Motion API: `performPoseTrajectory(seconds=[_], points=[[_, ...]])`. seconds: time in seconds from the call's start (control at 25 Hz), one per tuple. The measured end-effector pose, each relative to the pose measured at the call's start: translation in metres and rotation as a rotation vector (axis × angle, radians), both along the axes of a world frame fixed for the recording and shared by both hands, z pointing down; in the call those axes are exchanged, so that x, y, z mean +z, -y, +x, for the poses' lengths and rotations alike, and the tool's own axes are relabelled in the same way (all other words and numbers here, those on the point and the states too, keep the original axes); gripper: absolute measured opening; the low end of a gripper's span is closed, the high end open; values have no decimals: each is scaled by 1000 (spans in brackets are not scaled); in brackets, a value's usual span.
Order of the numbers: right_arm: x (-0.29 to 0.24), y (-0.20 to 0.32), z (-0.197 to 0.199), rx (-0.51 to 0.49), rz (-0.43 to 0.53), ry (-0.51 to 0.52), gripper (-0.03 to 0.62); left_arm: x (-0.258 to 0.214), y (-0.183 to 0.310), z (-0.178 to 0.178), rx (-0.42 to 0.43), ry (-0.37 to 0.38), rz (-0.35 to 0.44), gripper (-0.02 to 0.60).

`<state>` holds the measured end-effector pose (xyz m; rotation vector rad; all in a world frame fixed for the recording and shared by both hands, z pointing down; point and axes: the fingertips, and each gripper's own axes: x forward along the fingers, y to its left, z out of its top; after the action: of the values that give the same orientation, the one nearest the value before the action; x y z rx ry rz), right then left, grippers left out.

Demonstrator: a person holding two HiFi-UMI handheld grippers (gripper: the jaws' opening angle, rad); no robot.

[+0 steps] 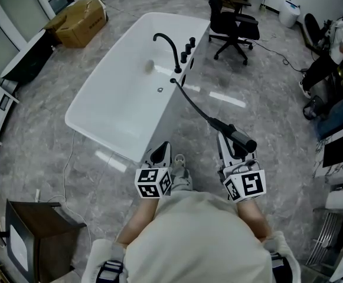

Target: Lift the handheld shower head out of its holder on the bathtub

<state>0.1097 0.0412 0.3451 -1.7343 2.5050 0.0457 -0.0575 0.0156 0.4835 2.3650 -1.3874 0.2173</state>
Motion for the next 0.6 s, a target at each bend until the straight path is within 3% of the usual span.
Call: performPoseTrajectory(seconds=[0.6], points=[[5,4,6,0,-8,10,141,2,2,4,-17,-9,-3,21]])
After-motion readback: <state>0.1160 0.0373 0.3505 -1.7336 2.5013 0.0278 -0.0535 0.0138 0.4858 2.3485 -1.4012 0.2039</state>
